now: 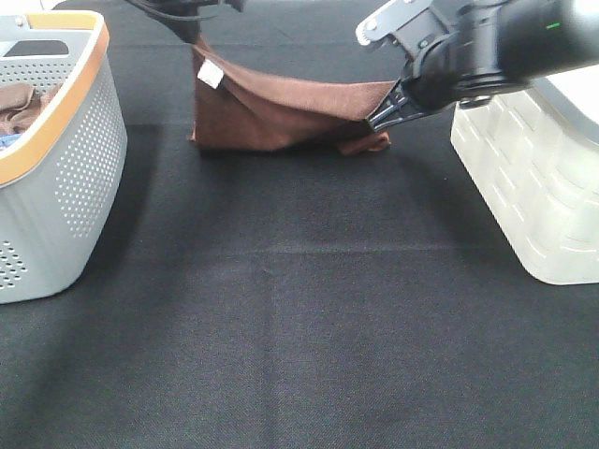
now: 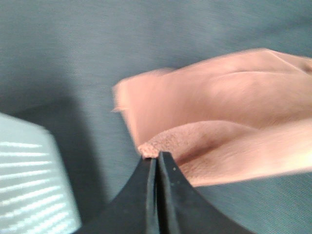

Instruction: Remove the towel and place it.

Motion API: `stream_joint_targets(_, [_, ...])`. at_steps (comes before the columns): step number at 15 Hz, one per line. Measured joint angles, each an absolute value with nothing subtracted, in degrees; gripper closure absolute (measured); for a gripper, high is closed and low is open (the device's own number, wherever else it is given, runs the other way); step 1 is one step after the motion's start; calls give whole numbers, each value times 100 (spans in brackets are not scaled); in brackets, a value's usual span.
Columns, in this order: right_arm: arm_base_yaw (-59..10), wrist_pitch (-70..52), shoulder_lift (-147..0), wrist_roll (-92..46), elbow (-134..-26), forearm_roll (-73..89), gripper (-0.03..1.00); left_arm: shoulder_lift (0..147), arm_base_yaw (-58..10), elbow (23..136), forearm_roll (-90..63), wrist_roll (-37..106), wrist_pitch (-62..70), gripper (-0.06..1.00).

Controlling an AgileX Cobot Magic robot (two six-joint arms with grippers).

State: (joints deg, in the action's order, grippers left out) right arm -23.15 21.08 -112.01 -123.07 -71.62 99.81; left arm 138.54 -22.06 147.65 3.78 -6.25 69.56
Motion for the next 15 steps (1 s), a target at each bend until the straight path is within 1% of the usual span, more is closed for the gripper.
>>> stream_joint_targets(1, [-2315, 1822, -10806, -12164, -6744, 9992, 97, 13854, -2338, 14765, 361, -544, 6956, 94])
stream_joint_targets(3, [-2315, 825, -10462, -12055, -6245, 10010, 97, 13831, -2527, 14736, 355, -481, 6961, 94])
stream_joint_targets(5, [-2332, 361, -10279, -11918, -5907, 10010, 97, 13510, -2653, 14221, 384, -464, 6950, 94])
stream_joint_targets(6, [-2343, 447, -10210, -11803, -5689, 10010, 97, 13270, -2670, 13762, 390, -464, 6944, 94])
stream_joint_targets(7, [-2349, 716, -10130, -11631, -5443, 10004, 97, 12880, -2699, 12926, 430, -464, 6944, 94])
stream_joint_targets(8, [-2349, 859, -10021, -11534, -5294, 10004, 97, 12628, -2716, 12330, 441, -464, 6950, 94])
stream_joint_targets(10, [-2349, 963, -9677, -11448, -4990, 10004, 97, 12181, -2796, 11379, 453, -498, 6956, 94])
stream_joint_targets(11, [-2349, 963, -9677, -11448, -4990, 10004, 97, 12181, -2796, 11379, 453, -498, 6956, 94])
stream_joint_targets(13, [-2349, 997, -9328, -11396, -4629, 10004, 97, 11814, -2813, 10577, 407, -642, 6961, 94])
stream_joint_targets(15, [-2349, 1008, -9104, -11299, -4171, 10004, 97, 11539, -2813, 10084, 286, -688, 6967, 94])
